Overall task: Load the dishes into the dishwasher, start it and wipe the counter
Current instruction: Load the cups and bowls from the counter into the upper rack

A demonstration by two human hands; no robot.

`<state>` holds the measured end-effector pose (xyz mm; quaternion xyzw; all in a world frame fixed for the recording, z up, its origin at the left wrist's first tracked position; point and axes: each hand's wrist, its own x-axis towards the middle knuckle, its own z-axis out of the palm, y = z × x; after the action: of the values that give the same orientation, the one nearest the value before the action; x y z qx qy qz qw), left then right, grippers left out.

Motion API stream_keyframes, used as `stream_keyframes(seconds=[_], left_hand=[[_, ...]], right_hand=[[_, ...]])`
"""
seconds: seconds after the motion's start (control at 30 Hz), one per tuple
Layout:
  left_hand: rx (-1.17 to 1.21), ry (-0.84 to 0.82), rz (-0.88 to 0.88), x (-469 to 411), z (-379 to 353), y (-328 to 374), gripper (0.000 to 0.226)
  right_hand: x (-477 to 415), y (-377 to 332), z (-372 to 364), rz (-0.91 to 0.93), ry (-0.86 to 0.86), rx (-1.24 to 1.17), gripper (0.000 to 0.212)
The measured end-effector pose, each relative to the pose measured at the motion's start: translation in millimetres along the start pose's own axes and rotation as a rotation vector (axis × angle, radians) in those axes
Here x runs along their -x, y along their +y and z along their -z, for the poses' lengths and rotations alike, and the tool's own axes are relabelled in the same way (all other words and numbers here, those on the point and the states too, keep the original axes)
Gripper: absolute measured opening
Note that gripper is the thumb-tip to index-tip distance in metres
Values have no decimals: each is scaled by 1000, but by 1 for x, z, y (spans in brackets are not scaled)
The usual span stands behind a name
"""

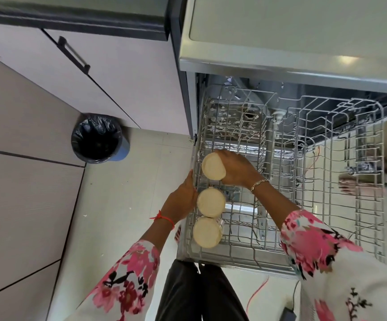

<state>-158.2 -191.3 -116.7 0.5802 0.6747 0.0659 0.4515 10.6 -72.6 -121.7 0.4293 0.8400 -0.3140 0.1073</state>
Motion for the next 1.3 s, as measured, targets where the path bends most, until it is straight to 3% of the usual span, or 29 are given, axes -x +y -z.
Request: stream_keyframes(seconds=[0.2, 0.4, 0.67, 0.83, 1.07, 1.3], left_hand=[[-213, -8, 18, -1, -6, -4, 66], [-394, 24, 13, 0, -7, -6, 61], [-413, 37, 36, -2, -12, -6, 62], [-457, 9, 46, 1, -9, -4, 60], [-523, -45, 22, 16, 13, 0, 52], [-504, 67, 23, 67, 64, -10, 46]], right_hand=[[16, -11, 1, -189, 220, -178, 88], [20, -19, -26, -275, 199, -202, 92], [22, -29, -42, -328, 202, -357, 91], [30, -24, -40, -304, 168, -449, 73], [39, -33, -25, -352, 84, -451, 68], [50, -84, 8, -328, 241, -354, 51]])
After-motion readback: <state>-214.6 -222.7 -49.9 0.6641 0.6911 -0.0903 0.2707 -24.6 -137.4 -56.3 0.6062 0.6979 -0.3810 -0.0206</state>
